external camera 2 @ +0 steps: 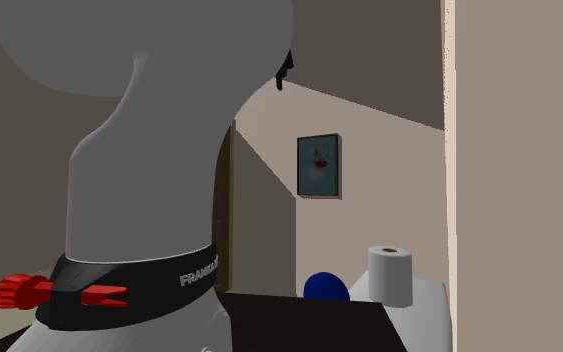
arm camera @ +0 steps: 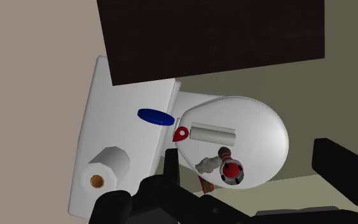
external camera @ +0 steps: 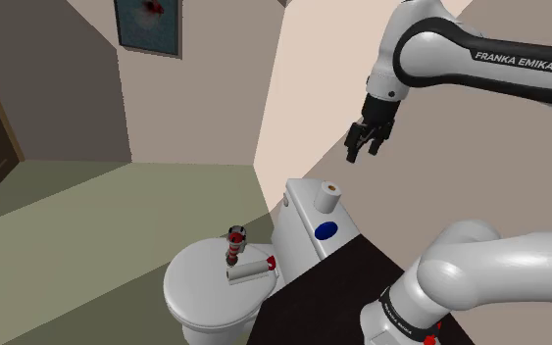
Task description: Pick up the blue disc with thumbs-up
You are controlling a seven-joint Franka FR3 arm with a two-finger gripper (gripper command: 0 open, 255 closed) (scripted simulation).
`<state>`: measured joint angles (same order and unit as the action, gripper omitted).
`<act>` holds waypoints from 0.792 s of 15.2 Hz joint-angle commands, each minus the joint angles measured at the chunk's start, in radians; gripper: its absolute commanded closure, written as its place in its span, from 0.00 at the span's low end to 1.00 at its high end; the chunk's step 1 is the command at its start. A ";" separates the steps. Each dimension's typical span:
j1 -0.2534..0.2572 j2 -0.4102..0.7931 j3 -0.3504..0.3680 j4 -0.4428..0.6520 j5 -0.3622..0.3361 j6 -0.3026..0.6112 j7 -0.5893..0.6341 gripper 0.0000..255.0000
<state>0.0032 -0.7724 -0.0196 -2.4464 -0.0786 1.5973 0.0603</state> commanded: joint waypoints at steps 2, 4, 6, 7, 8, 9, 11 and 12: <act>-0.003 0.019 -0.004 -0.018 -0.006 0.028 -0.002 0.00; -0.010 0.060 -0.013 -0.052 -0.019 0.085 -0.004 0.00; -0.017 0.107 -0.022 -0.081 -0.031 0.143 -0.007 0.00; -0.020 0.133 -0.027 -0.094 -0.038 0.172 -0.007 0.00; -0.024 0.160 -0.032 -0.105 -0.045 0.202 -0.008 0.00; -0.028 0.188 -0.036 -0.116 -0.051 0.232 -0.009 0.00; -0.036 0.249 -0.045 -0.133 -0.065 0.292 -0.009 0.00; -0.040 0.281 -0.050 -0.140 -0.072 0.322 -0.009 0.00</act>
<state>-0.0352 -0.5277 -0.0680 -2.5824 -0.1461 1.8873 0.0481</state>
